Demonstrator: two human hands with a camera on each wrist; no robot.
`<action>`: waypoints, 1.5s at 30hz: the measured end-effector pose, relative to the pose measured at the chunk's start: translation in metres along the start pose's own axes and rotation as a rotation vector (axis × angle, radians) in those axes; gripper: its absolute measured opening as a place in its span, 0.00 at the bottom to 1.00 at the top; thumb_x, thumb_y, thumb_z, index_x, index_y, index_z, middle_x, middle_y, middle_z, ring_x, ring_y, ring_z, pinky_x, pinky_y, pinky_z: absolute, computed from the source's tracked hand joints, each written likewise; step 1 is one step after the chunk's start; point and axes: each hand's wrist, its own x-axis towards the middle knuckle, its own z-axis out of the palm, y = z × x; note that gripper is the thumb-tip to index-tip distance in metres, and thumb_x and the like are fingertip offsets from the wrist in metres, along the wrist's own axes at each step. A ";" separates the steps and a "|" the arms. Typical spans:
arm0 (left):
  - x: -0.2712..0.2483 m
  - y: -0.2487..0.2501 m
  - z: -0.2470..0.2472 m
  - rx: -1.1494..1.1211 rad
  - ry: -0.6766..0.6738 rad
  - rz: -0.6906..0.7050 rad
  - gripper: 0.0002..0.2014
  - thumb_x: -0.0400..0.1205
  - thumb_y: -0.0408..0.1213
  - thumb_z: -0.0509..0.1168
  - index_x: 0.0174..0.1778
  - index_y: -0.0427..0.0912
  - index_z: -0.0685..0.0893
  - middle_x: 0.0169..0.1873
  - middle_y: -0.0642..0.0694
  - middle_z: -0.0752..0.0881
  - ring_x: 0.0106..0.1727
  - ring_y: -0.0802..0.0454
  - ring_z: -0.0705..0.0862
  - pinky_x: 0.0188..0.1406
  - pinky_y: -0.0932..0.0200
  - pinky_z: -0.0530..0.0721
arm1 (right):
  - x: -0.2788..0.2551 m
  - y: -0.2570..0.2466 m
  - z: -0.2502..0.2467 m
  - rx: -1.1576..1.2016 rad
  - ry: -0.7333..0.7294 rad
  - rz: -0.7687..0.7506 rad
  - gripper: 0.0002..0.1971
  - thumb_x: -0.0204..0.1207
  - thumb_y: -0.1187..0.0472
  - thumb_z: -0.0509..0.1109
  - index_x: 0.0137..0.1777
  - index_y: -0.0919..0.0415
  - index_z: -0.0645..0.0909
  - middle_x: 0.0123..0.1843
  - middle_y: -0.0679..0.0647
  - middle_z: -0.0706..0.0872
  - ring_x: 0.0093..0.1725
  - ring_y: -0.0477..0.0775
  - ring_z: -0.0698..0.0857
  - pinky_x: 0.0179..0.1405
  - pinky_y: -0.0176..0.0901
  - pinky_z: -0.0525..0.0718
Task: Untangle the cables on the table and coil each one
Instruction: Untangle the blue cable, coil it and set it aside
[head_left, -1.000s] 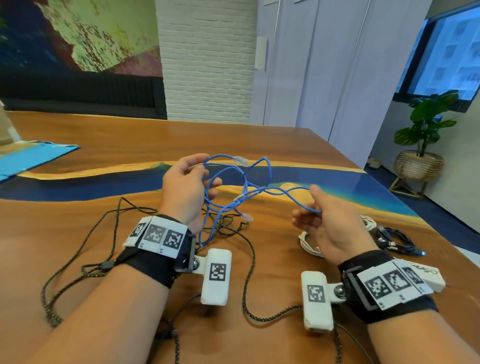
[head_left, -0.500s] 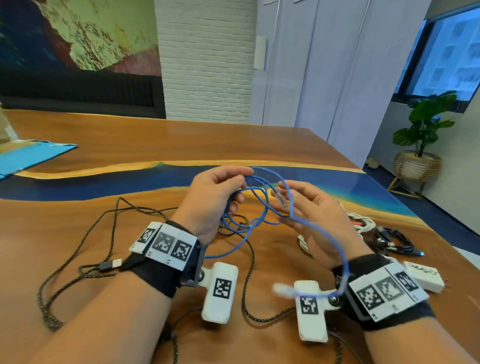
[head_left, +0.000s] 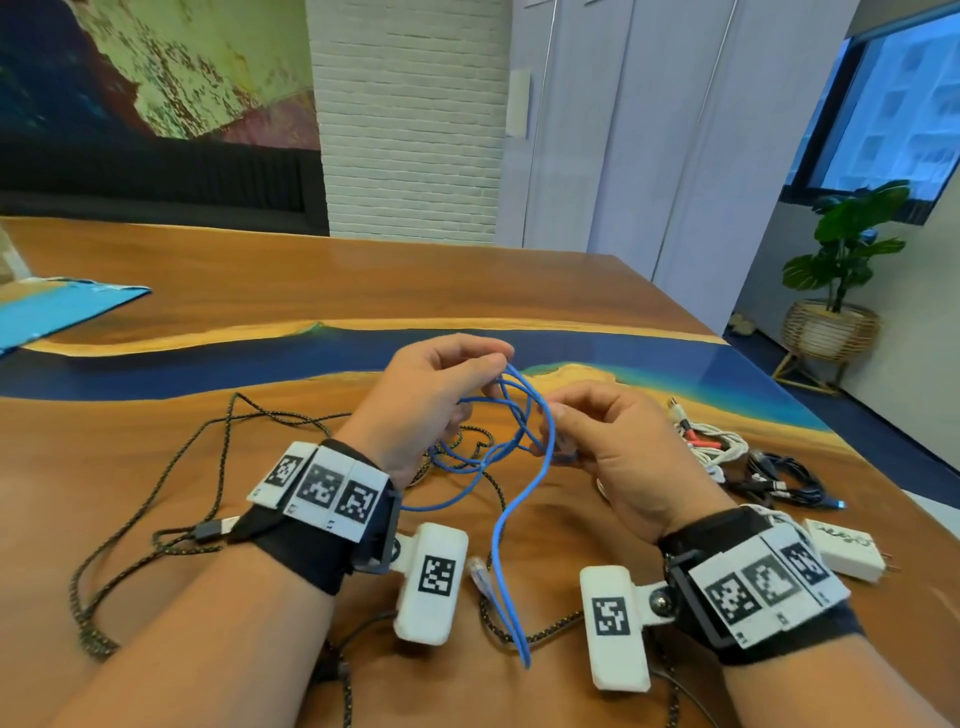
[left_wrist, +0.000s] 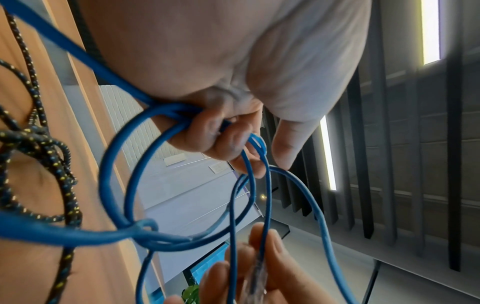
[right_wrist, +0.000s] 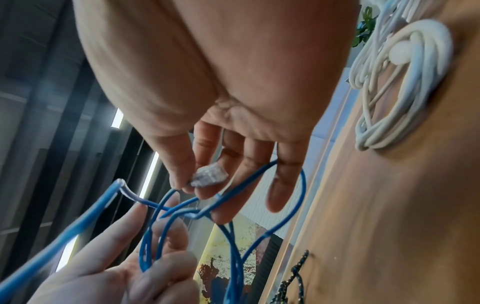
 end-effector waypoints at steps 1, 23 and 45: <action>0.000 0.000 0.001 0.019 -0.004 -0.004 0.07 0.85 0.37 0.70 0.55 0.42 0.92 0.31 0.48 0.84 0.24 0.53 0.66 0.20 0.64 0.60 | 0.000 0.000 0.000 0.008 0.003 0.010 0.11 0.84 0.67 0.71 0.42 0.54 0.90 0.35 0.55 0.87 0.37 0.52 0.87 0.46 0.56 0.89; -0.004 0.007 -0.002 0.047 -0.037 0.063 0.17 0.71 0.47 0.76 0.49 0.38 0.92 0.30 0.48 0.86 0.25 0.58 0.78 0.20 0.71 0.67 | -0.007 -0.016 0.001 0.242 0.105 -0.016 0.12 0.82 0.77 0.66 0.46 0.64 0.88 0.30 0.59 0.82 0.27 0.56 0.83 0.32 0.48 0.87; 0.010 -0.002 -0.014 -0.081 0.214 -0.006 0.09 0.84 0.46 0.72 0.42 0.46 0.92 0.29 0.49 0.81 0.20 0.55 0.61 0.17 0.64 0.59 | -0.010 -0.017 0.001 -0.046 -0.119 0.060 0.11 0.79 0.63 0.76 0.60 0.58 0.88 0.22 0.44 0.77 0.21 0.46 0.67 0.22 0.37 0.64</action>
